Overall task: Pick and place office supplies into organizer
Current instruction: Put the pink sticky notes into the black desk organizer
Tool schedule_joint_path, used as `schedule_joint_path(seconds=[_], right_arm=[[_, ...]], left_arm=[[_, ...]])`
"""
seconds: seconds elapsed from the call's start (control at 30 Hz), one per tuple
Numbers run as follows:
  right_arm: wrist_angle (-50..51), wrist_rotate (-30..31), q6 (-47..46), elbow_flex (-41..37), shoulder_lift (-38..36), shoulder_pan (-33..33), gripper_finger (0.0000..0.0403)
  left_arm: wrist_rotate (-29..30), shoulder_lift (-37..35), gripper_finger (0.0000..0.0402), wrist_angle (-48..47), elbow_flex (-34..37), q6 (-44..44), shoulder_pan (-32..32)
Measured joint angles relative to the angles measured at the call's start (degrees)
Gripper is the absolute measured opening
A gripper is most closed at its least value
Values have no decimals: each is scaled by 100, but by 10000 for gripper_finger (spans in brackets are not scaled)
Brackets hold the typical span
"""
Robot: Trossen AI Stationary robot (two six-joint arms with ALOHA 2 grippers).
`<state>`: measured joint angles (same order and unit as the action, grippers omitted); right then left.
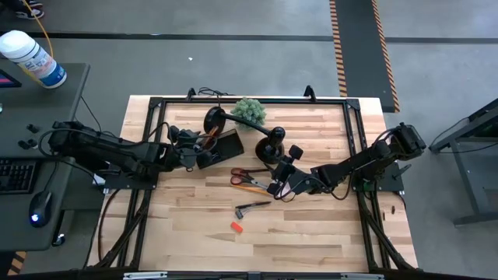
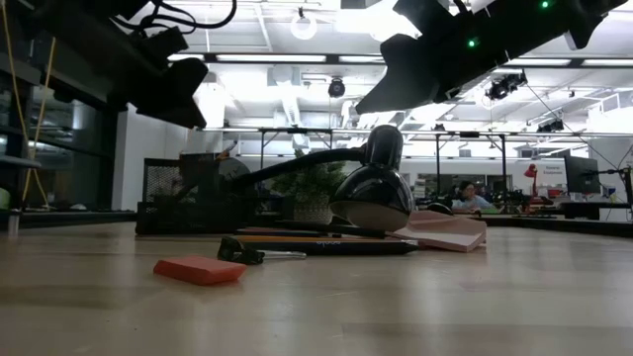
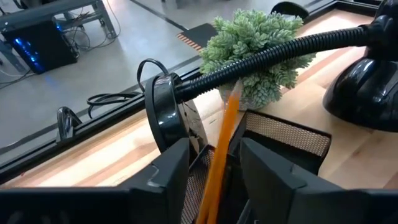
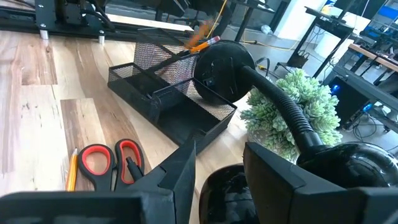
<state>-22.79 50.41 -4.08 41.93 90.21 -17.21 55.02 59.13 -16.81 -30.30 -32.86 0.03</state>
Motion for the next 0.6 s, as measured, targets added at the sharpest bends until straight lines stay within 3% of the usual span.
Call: schedule_joint_path(seconds=[0.23,0.4,0.47,0.6], right_arm=[[0,0,1,0,0,0,126],[11,-9,0,0,0,0,126],[17,-87,2,0,0,0,126],[80,-668,2,0,0,-1,126]], left_arm=[[-7,-13,171,186,0,221,-2],[-144,-123,178,1031,0,1143,-4],[-526,-167,179,1549,-2,1659,-4],[-1840,-181,179,2364,-2,2481,-4]])
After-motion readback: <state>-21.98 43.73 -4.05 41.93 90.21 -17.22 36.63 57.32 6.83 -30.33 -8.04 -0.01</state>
